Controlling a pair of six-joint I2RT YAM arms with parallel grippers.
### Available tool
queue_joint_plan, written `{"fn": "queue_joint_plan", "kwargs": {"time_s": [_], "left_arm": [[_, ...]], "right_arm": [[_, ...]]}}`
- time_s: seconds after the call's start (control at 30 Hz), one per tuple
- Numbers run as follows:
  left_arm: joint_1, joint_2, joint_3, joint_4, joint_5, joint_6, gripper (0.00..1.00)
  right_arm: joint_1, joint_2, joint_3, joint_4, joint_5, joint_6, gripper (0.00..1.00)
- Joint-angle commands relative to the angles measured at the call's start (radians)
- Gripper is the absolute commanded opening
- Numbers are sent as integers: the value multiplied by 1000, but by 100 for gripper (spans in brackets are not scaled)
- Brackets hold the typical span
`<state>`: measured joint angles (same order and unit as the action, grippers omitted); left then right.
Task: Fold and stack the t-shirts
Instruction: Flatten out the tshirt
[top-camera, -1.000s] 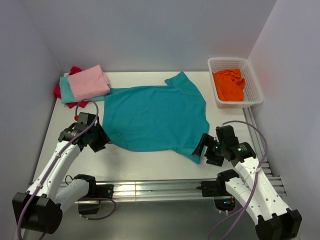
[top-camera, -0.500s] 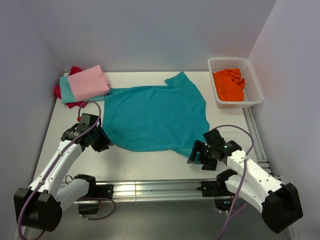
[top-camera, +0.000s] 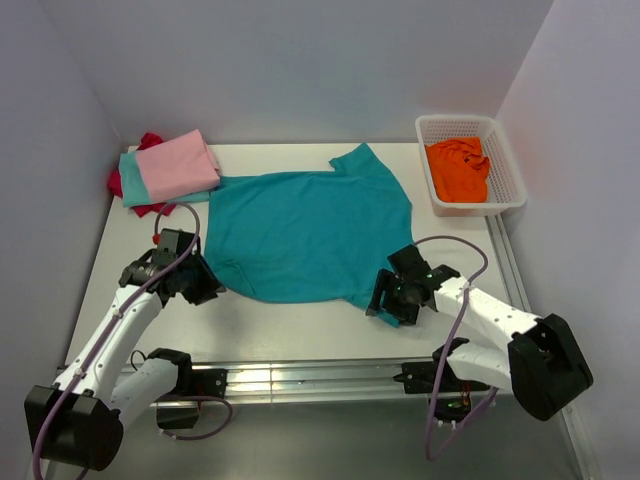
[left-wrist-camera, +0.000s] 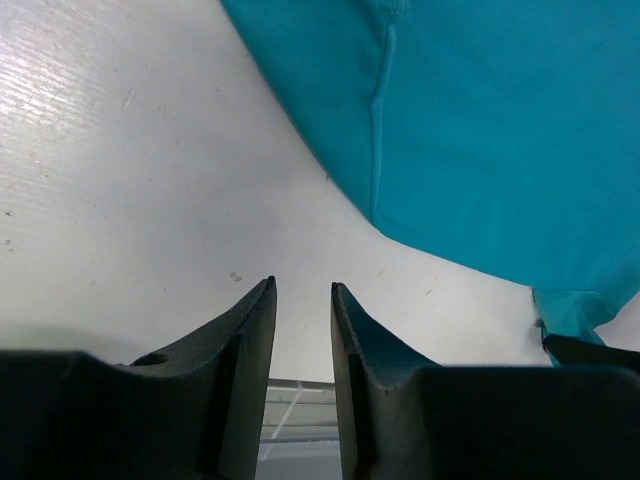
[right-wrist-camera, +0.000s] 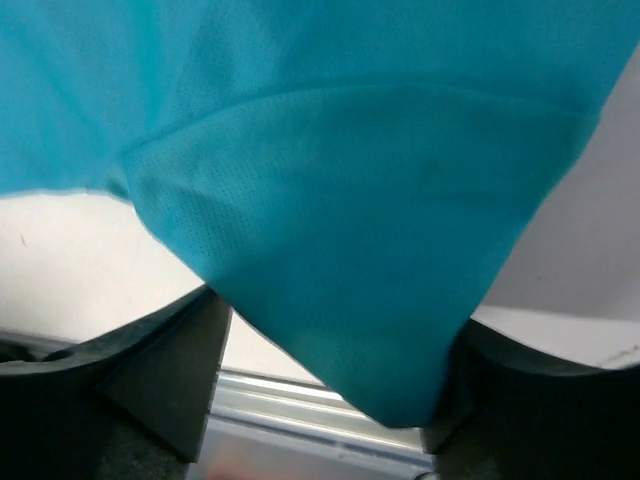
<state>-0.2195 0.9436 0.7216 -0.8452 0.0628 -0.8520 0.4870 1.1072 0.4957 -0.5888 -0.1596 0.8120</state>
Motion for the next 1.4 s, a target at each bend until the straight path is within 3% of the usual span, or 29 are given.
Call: {"fn": "queue_joint_plan", "kwargs": {"time_s": [0.0,0.13,0.17,0.2,0.27,0.3,0.4,0.63,0.83,0.9,0.93,0.97,1.2,1.37], "left_arm": [[-4,-28,-7,-18,-14,10,34],[-4,-28,-8,-18,-12,18,34],[-4,-26,-8,-18,-14,16,34],[-4,-23,-7,-18,-14,16,34],[-4,-23,-11,-17,-12,18,34],[-4,-25,-11,-14,-9,18,34],[-4,-32,-14,-12,-8,19,34],[-4,-28,-16,-8,2,24,34],[-3,-31,-13,-12,5,30,34],[-3,-32,-14,-12,6,31,35],[-3,-34,-13,-12,6,31,35],[-3,-34,-13,-12,6,31,35],[-3,-43,-13,-12,2,30,35],[-3,-48,-13,-14,0,28,35]], "right_arm": [[7,61,32,72,78,-17,72],[9,101,49,81,66,-16,51],[9,106,50,81,66,-19,41],[9,106,56,75,66,-17,36],[9,103,67,54,75,-10,13],[9,99,82,29,75,-10,6],[9,63,136,-29,65,3,0],[9,17,314,-149,-81,33,0],[9,17,304,-220,-239,39,0],[9,-3,238,-226,-274,42,23],[9,-6,218,-259,-279,42,48],[9,-12,198,-281,-264,33,99],[7,-75,66,-434,-155,-8,100],[7,-80,125,-468,-89,-20,100]]}}
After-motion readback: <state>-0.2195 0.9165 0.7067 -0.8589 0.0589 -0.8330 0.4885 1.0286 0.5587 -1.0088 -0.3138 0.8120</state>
